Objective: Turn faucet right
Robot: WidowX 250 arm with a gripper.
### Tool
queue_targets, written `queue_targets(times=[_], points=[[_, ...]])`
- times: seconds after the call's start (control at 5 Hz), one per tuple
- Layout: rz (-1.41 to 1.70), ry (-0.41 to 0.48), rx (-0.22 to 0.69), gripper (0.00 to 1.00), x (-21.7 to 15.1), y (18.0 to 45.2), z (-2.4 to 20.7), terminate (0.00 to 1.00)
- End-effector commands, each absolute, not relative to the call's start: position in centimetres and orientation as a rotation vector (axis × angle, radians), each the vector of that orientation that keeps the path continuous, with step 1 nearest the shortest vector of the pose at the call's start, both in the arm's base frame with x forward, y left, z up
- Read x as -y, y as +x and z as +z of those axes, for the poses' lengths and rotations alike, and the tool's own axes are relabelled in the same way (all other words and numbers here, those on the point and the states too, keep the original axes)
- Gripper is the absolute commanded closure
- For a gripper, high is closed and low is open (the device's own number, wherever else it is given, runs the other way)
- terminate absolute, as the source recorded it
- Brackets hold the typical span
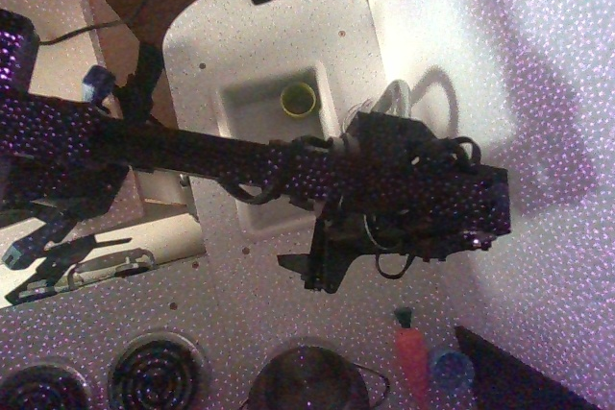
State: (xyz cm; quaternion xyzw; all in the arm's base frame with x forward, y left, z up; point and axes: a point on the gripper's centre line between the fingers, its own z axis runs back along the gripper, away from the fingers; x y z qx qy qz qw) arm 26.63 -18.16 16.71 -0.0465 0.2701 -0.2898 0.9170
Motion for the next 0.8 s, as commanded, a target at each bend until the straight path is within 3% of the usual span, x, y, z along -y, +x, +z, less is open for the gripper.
queue_targets(times=[0.0,0.4,0.6], points=[[-0.600,-0.106,-0.503,0.00,18.23,26.89,18.13,0.00],[-0.600,-0.106,-0.503,0.00,18.23,26.89,18.13,0.00],[-0.600,-0.106,-0.503,0.00,18.23,26.89,18.13,1.00]])
